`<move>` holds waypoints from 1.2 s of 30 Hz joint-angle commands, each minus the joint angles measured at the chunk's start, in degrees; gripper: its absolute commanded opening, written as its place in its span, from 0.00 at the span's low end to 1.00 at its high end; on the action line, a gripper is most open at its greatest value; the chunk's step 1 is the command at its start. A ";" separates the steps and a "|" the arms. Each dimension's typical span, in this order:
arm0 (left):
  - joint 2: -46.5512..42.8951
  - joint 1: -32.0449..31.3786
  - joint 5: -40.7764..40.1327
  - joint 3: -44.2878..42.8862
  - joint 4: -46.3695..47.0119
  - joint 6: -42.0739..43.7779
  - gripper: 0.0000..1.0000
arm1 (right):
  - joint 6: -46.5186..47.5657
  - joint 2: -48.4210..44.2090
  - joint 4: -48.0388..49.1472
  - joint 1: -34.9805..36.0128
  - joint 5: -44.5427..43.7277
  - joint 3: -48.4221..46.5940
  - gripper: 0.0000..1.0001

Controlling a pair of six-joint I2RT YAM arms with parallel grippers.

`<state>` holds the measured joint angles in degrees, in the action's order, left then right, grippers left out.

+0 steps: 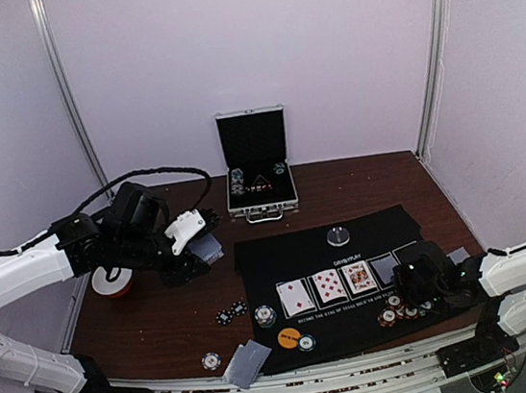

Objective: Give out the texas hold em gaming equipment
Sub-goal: Distribute the poker card in the community card area.

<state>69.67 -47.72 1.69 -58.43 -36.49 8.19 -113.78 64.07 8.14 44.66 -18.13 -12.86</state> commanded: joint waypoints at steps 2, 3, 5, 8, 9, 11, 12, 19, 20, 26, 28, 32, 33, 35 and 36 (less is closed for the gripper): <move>-1.56 -0.09 -0.29 0.40 2.65 -0.54 0.41 | -1.90 0.69 2.28 0.26 -1.93 1.08 0.00; -1.55 -0.11 -0.27 0.42 2.65 -0.62 0.41 | -1.70 0.82 2.38 0.26 -1.72 0.90 0.00; -1.69 -0.04 -0.20 0.42 2.65 -0.63 0.40 | -1.18 0.87 2.19 0.27 -1.40 0.75 0.00; -1.90 -0.10 -0.29 0.51 2.65 -0.63 0.41 | -0.55 0.87 1.65 0.31 -0.62 0.72 0.00; -1.95 -0.09 -0.30 0.51 2.65 -0.63 0.40 | -0.23 0.88 1.62 0.29 -0.27 0.81 0.00; -1.95 -0.10 -0.29 0.51 2.65 -0.63 0.41 | 0.11 0.75 1.40 0.27 0.46 0.88 0.01; -1.92 -0.09 -0.29 0.51 2.65 -0.60 0.40 | 0.13 0.48 1.21 0.25 0.68 0.94 0.07; -1.92 -0.09 -0.20 0.32 2.65 -0.57 0.40 | 1.03 -4.83 -5.30 0.27 -0.21 -0.45 0.34; -1.85 -0.09 -0.20 0.29 2.65 -0.59 0.40 | 1.11 -5.71 -6.58 0.29 -0.25 -0.79 0.37; -1.58 -0.09 -0.16 0.09 2.65 -0.46 0.41 | 6.99 -12.50 -14.86 0.27 -2.98 -5.66 0.53; -1.70 -0.13 -0.05 -0.06 2.65 -0.45 0.40 | 15.99 -13.16 -16.41 0.24 -6.10 -9.93 0.55; -1.67 -0.11 0.36 -0.19 2.65 -0.22 0.40 | 65.19 -6.46 -0.84 0.23 0.24 -20.92 0.64; -1.61 -0.09 0.52 -0.23 2.65 -0.15 0.41 | 77.83 -3.01 -1.12 0.56 5.96 -25.67 0.66; -1.55 -0.09 0.79 -0.63 2.38 -0.04 0.41 | 90.11 4.13 -7.45 0.74 18.17 -35.78 0.69; -1.55 -0.09 0.88 -0.75 2.19 -0.01 0.41 | 96.61 7.06 -8.65 0.72 25.59 -39.66 0.70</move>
<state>68.88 -47.72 1.76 -58.39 -36.47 7.99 -61.19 61.63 -0.23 44.77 -14.63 -38.79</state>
